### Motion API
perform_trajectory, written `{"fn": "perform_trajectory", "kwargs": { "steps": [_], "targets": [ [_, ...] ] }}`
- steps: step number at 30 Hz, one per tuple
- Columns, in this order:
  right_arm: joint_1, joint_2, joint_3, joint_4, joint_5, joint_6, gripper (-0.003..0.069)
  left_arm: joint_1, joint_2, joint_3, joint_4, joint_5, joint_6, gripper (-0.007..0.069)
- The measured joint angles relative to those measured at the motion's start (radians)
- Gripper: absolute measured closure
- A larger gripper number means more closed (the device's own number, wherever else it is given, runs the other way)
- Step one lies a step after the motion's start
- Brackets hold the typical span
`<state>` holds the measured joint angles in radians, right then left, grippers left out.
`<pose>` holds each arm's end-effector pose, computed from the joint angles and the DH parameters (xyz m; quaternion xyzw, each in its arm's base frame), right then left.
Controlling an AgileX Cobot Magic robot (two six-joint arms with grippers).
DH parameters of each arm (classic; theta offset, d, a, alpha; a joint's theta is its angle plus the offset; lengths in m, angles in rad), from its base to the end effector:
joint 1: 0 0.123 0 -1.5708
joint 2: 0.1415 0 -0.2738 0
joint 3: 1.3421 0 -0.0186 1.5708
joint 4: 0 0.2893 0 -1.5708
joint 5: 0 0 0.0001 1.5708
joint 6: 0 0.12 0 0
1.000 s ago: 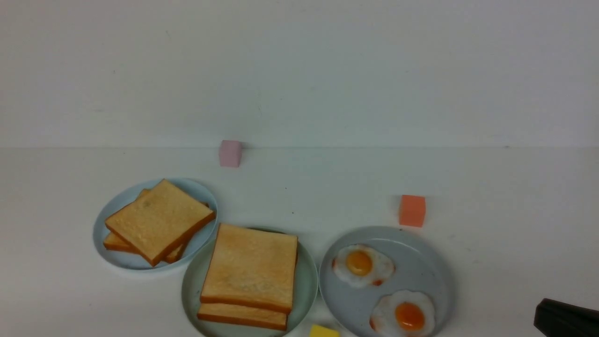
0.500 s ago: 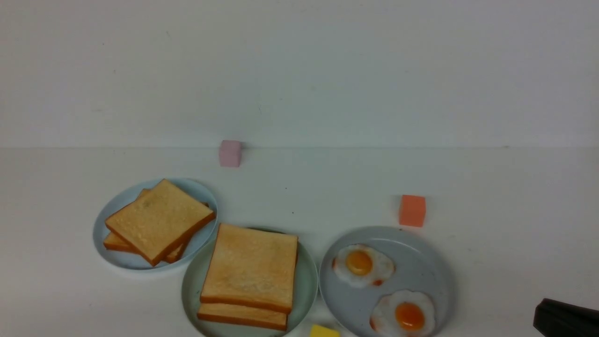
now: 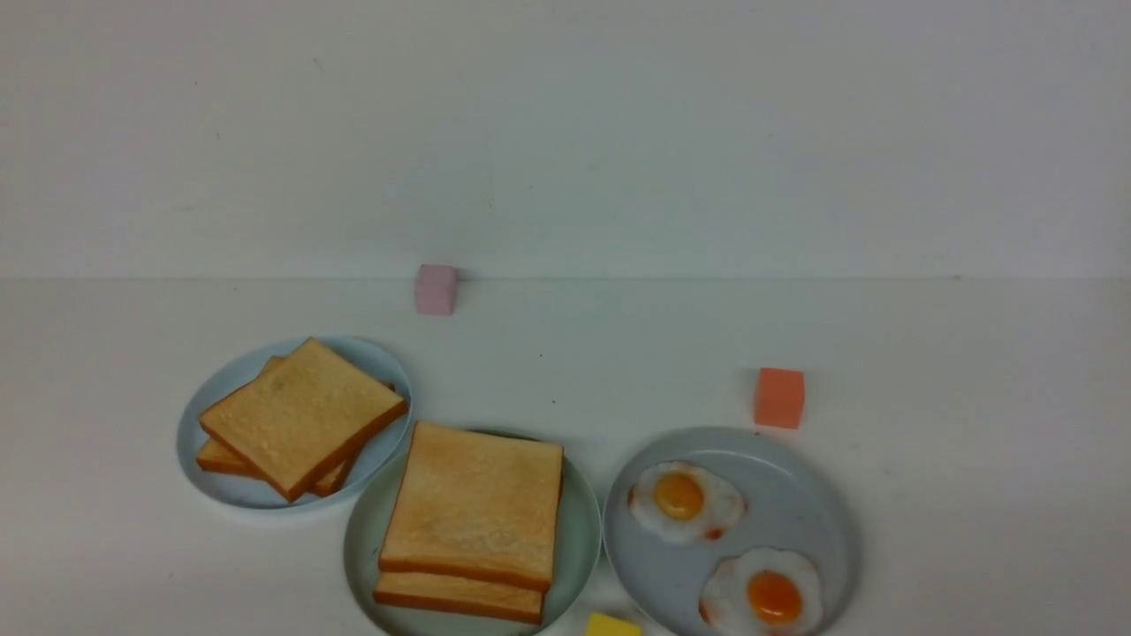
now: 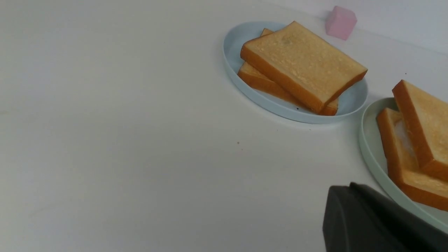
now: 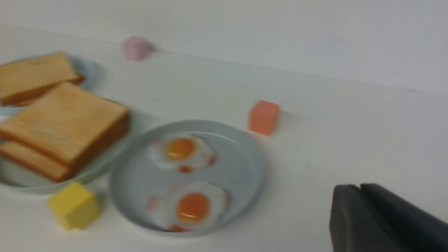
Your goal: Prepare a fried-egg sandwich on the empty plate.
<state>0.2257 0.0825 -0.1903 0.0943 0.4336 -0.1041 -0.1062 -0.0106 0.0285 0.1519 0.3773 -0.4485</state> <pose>0.1254 0.0337 0.2299 -0.1078 0.7782 0.0794 0.6135 0.1301 -0.0071 0.1614 -0.0972 0.8000 -0.0994 0.5837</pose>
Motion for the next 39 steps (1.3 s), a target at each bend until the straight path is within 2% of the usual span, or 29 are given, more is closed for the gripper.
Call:
{"fn": "perform_trajectory", "kwargs": {
  "steps": [5, 8, 39],
  "targets": [
    [-0.16, -0.089, 0.163, -0.014, -0.018, 0.12, 0.0588, 0.0, 0.0, 0.0, 0.0, 0.0, 0.0, 0.0628],
    [-0.198, -0.092, 0.201, -0.039, -0.02, 0.137, 0.0584, 0.0, 0.0, 0.0, 0.0, 0.0, 0.0, 0.0627],
    [-0.186, -0.092, 0.206, -0.065, -0.043, 0.151, 0.0543, 0.0, 0.0, 0.0, 0.0, 0.0, 0.0, 0.0603]
  ]
}}
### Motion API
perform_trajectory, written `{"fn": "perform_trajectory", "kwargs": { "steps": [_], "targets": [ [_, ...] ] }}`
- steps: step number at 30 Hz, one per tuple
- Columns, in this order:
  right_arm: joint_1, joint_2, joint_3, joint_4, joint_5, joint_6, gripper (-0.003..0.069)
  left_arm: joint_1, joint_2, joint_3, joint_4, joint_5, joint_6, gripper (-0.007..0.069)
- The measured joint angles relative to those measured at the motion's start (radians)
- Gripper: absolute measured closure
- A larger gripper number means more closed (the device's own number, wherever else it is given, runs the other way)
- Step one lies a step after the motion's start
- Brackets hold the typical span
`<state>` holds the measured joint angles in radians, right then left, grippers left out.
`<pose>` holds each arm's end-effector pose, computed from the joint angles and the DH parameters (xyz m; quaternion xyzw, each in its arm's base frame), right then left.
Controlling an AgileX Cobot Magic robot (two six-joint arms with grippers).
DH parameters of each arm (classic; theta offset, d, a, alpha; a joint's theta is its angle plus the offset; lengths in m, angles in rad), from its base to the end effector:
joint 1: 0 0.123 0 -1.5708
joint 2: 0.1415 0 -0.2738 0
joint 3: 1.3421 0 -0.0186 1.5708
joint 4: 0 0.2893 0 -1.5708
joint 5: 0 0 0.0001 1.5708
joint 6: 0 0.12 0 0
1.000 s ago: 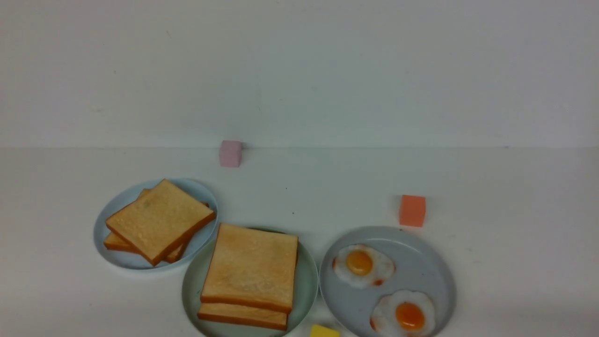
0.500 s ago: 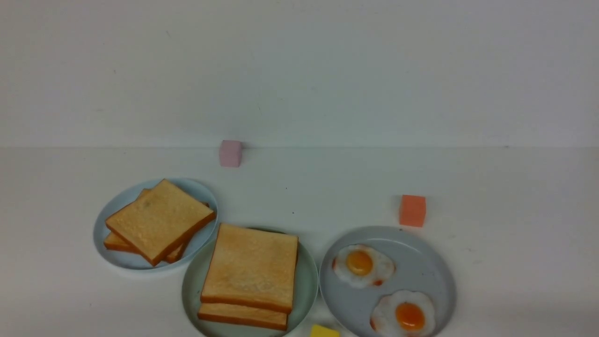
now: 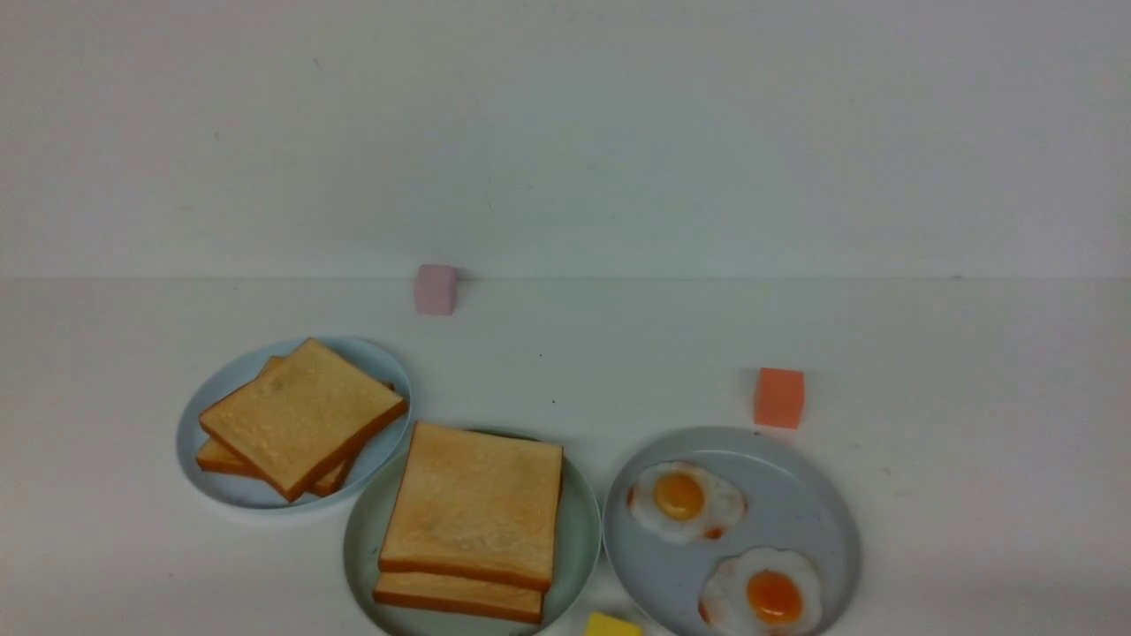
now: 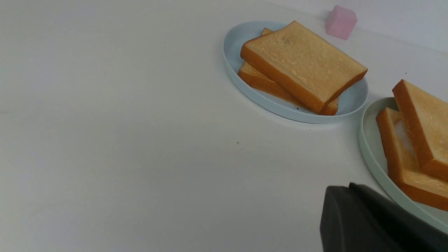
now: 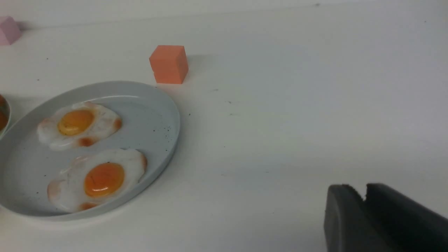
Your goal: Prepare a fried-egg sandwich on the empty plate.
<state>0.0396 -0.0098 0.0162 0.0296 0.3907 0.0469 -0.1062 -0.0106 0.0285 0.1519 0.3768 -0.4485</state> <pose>0.1295 0.0065 0.1642 0.0107 0.8076 0.0381 0.5883 0.1301 -0.0071 0.1614 -0.0972 0.7999 -0.0995 0.5838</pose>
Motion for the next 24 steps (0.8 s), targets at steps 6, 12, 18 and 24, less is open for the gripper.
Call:
{"fn": "perform_trajectory", "kwargs": {
  "steps": [6, 12, 18, 24],
  "targets": [
    [0.0, 0.0, 0.0, -0.004, 0.0, 0.0, 0.0536, 0.0, 0.0, 0.0, 0.0, 0.0, 0.0, 0.0596],
    [0.0, 0.0, 0.0, -0.004, 0.0, 0.0, 0.053, 0.0, 0.0, 0.0, 0.0, 0.0, 0.0, 0.0591],
    [0.0, 0.0, 0.0, -0.004, 0.0, 0.0, 0.0522, 0.0, 0.0, 0.0, 0.0, 0.0, 0.0, 0.0585],
    [0.0, 0.0, 0.0, -0.004, 0.0, 0.0, 0.0522, 0.0, 0.0, 0.0, 0.0, 0.0, 0.0, 0.0581]
  ]
}}
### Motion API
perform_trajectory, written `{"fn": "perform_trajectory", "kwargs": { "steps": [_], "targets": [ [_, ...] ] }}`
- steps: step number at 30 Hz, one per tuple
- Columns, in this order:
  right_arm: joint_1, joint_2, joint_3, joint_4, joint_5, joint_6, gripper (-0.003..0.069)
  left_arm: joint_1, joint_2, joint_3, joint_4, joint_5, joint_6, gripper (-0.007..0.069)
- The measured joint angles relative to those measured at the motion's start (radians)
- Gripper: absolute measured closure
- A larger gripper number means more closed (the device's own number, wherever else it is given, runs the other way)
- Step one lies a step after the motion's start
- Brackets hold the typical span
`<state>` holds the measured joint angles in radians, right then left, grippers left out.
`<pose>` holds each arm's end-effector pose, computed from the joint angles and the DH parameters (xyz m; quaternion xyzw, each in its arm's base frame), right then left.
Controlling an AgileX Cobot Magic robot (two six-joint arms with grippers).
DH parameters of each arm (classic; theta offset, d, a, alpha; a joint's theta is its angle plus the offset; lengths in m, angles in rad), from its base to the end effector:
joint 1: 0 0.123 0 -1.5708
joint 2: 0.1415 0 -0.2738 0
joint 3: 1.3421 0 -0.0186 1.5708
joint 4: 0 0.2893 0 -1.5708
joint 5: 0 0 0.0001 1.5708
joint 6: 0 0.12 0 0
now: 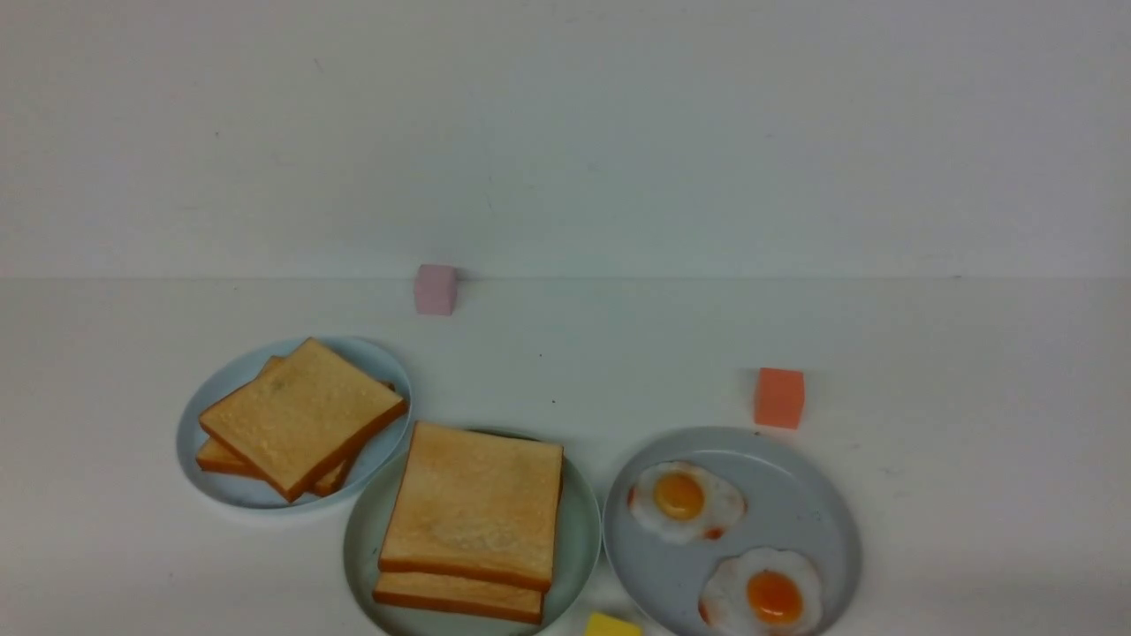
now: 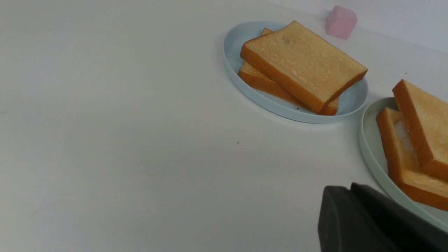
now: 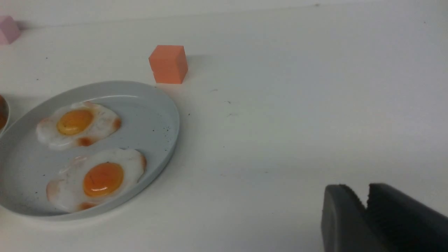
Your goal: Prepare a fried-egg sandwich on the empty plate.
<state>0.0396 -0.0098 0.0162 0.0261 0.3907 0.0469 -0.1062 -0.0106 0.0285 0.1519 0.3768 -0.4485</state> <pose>0.1295 0.0063 0.1642 0.0098 0.8077 0.0366 0.5884 0.1301 -0.0071 0.1614 -0.0972 0.7999 -0.0995 0.5838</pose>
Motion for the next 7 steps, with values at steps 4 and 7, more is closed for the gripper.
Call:
{"fn": "perform_trajectory", "kwargs": {
  "steps": [4, 7],
  "targets": [
    [0.0, 0.0, 0.0, 0.0, 0.0, 0.0, 0.0518, 0.0, 0.0, 0.0, 0.0, 0.0, 0.0, 0.0575],
    [0.0, 0.0, 0.0, 0.0, 0.0, 0.0, 0.0515, 0.0, 0.0, 0.0, 0.0, 0.0, 0.0, 0.0572]
  ]
}}
